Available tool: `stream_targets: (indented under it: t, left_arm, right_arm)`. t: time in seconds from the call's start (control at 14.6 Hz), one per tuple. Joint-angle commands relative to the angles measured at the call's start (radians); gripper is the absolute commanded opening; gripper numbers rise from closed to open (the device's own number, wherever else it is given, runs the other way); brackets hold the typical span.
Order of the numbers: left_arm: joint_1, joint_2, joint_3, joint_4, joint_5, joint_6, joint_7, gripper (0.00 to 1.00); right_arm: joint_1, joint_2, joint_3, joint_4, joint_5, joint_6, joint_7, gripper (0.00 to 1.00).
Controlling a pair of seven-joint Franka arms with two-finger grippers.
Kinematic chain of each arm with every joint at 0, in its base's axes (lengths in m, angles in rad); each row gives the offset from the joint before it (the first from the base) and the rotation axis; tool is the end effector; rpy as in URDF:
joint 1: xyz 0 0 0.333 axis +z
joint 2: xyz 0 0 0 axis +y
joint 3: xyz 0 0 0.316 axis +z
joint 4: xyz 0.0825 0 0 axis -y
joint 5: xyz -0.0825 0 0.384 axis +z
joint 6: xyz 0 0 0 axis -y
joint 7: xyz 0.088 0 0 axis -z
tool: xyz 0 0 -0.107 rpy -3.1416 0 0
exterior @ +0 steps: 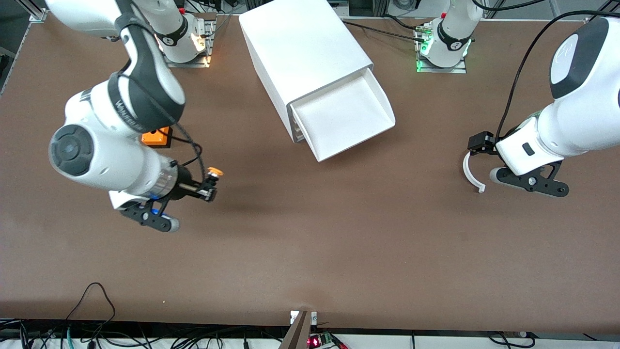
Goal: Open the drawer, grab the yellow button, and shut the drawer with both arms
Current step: 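Carry the yellow button with the right gripper toward the orange box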
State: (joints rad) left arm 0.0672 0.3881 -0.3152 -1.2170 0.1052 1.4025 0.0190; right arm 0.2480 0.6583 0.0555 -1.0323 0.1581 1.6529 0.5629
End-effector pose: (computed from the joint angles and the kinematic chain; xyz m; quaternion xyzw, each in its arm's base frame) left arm 0.6358 -0.1068 0.5499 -0.9881 0.1231 0.0926 0.0035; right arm 0.6993 0.2220 0.4605 -0.9851 0.1420 0.0565 0.0792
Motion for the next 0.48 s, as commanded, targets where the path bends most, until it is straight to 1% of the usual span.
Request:
stream_targets:
  t: [0.0, 0.27, 0.41]
  left_arm:
    - [-0.001, 0.003, -0.005, 0.020, 0.013, -0.008, -0.014, 1.00]
    - [0.000, 0.002, -0.004, 0.019, 0.011, -0.008, -0.053, 1.00]
    - [0.000, -0.009, -0.004, 0.004, 0.011, -0.008, -0.077, 1.00]
  right_arm:
    - [-0.033, -0.023, -0.047, -0.073, -0.002, 0.008, -0.206, 0.00]
    - [-0.033, -0.020, -0.161, -0.205, -0.018, 0.120, -0.420, 0.00]
    - [-0.036, -0.020, -0.183, -0.302, -0.037, 0.226, -0.475, 0.00]
